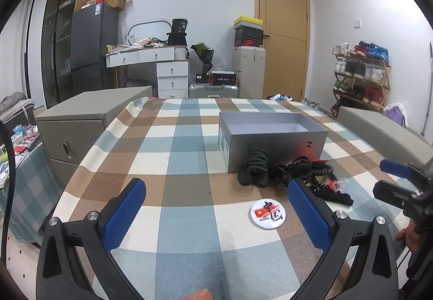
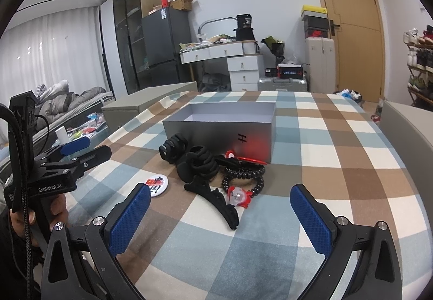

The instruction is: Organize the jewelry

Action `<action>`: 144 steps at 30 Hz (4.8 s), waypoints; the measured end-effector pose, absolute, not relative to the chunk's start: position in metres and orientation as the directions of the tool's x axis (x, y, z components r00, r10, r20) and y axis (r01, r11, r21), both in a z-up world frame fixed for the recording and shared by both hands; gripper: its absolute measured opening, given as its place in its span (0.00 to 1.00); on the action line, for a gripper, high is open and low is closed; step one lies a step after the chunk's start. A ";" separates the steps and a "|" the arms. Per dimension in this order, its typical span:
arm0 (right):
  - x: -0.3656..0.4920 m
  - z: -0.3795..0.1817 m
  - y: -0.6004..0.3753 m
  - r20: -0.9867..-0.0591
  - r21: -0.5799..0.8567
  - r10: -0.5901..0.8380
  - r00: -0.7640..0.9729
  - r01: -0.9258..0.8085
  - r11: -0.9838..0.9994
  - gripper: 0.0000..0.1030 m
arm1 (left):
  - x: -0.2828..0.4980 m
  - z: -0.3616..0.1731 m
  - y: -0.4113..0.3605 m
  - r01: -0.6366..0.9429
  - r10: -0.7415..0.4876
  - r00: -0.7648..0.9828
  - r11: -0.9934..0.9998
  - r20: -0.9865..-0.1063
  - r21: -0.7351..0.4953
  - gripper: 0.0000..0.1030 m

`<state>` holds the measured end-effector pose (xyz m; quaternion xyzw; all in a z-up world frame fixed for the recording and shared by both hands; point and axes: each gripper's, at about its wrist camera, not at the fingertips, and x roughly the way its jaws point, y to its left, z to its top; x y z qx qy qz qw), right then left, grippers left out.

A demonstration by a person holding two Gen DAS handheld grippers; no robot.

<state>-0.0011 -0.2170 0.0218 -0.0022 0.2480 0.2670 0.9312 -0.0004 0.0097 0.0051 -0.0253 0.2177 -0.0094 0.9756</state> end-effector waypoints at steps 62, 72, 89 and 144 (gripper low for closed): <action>0.053 0.023 -0.231 -0.613 0.384 0.557 0.561 -0.405 0.830 0.15 | 0.051 -0.026 -0.040 0.310 -0.193 0.605 0.951 -0.772 0.006 0.36; 0.058 0.031 -0.232 -0.596 0.391 0.564 0.571 -0.407 0.826 0.15 | 0.044 -0.005 -0.032 0.302 -0.243 0.666 0.952 -0.705 -0.043 0.36; 0.132 0.066 -0.211 -0.535 0.461 0.575 0.619 -0.356 0.813 0.15 | 0.106 0.035 -0.014 0.215 -0.241 0.801 0.970 -0.549 -0.113 0.36; 0.108 0.007 -0.229 -0.739 0.370 0.478 0.476 -0.306 0.877 0.80 | 0.103 -0.016 -0.004 0.112 -0.210 0.663 0.977 -0.719 -0.183 0.88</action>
